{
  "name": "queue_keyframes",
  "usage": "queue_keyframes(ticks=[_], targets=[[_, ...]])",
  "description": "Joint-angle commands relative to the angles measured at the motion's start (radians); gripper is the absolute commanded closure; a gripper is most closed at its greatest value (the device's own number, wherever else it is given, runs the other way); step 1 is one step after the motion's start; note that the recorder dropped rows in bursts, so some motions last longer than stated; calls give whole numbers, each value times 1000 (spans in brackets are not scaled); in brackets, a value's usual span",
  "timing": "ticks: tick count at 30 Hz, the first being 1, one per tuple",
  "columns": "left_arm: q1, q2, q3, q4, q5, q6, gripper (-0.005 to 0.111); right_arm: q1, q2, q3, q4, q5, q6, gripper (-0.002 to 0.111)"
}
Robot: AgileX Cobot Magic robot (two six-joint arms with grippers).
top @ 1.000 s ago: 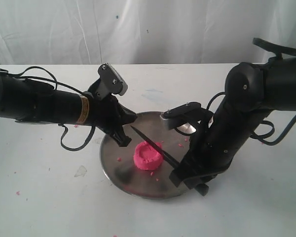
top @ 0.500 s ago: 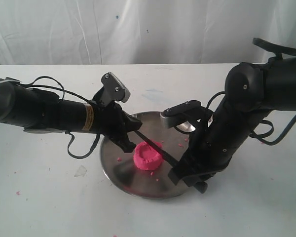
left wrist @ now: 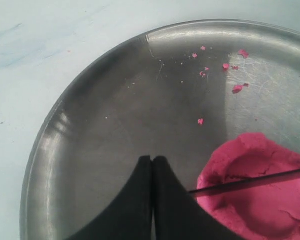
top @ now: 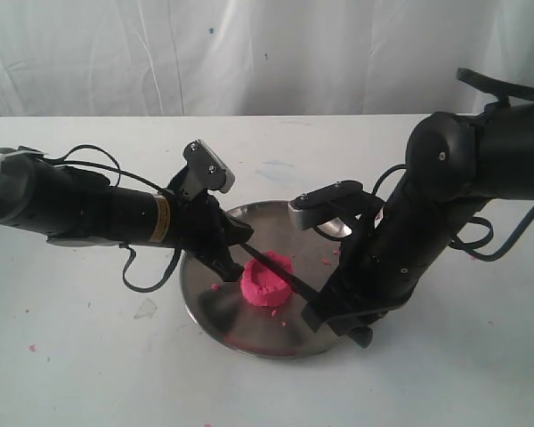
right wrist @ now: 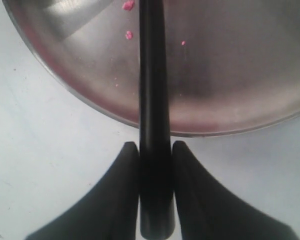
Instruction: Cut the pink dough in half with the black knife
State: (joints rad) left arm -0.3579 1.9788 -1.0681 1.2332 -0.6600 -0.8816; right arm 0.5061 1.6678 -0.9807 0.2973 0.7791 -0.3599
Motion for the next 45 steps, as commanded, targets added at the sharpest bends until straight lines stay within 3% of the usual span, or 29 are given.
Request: queue_keyframes(ticks=[1,45], targets=[[-4,4,-4,7,3,0,107,1,0,-6,7,-3,4,108],[-4,4,-2,50,7,0,107,1,46,-6,24,-47,-2,108]])
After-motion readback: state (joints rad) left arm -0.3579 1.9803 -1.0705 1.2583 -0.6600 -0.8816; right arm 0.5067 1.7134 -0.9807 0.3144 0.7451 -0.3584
